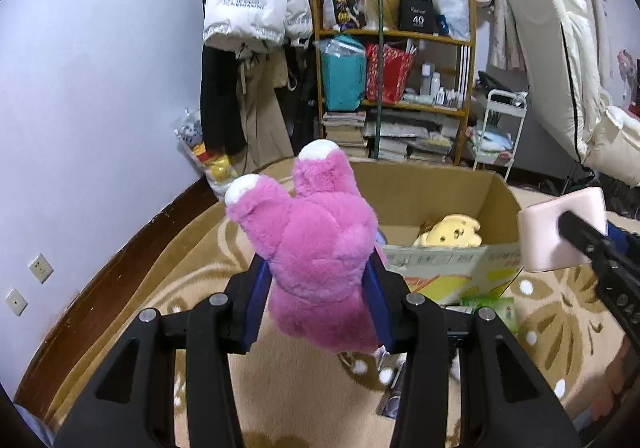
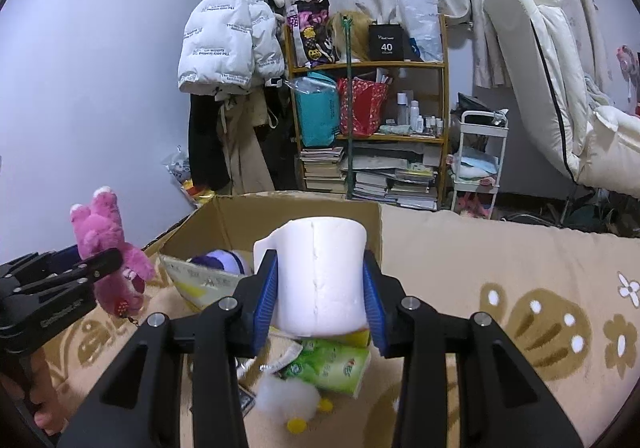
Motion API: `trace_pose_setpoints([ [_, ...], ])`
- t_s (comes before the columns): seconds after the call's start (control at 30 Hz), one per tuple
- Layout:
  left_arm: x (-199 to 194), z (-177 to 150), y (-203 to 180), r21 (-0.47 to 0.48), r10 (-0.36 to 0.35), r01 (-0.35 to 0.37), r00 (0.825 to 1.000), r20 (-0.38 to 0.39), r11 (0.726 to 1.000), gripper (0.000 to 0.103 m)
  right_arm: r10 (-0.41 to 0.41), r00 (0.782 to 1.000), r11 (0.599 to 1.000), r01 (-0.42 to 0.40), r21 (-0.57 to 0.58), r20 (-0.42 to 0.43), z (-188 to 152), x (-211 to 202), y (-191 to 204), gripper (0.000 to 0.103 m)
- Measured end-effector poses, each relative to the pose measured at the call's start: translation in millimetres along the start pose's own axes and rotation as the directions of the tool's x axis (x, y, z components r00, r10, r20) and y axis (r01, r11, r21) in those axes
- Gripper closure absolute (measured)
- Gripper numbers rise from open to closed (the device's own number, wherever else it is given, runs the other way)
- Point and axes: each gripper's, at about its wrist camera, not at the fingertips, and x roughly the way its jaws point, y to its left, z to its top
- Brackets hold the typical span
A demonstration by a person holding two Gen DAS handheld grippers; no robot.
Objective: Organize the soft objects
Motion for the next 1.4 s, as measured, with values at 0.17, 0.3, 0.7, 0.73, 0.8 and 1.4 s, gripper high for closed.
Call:
trace_pose_setpoints([
  [0.17,2.5,11.4,-5.6,0.01,-0.003,0.002,1.0,0.03,1.0,0.06,-0.003,1.0,1.0,0.003,-0.025,0.001,9.2,8.4,3.2,0.061],
  [0.3,4.3,26.8,-12.3,0.024,-0.009,0.007,0.997,0.071,1.0,0.06,-0.007,1.0,1.0,0.007,-0.029,0.026,19.9,12.4,1.0,0.061],
  [0.7,34.2,57.8,-25.0,0.084,-0.025,0.015,0.993,0.119,0.996,0.06,-0.008,0.999,0.999,0.009,-0.033,0.047,41.7,44.2,-1.3,0.059],
  [0.73,39.7,58.5,-24.8,0.079,-0.032,0.024,0.993,0.11,0.997,0.06,-0.004,0.999,1.0,0.005,-0.029,0.039,41.4,49.1,-1.8,0.059],
  [0.8,49.0,58.2,-24.2,0.075,-0.034,0.026,0.994,0.1,0.997,0.06,0.006,1.0,1.0,-0.006,-0.019,0.025,41.0,59.6,-3.5,0.059],
  [1.4,106.4,58.9,-33.9,0.095,-0.051,0.053,0.998,-0.02,0.994,0.059,0.052,0.998,0.999,-0.052,0.015,-0.033,35.7,107.5,-15.6,0.059],
])
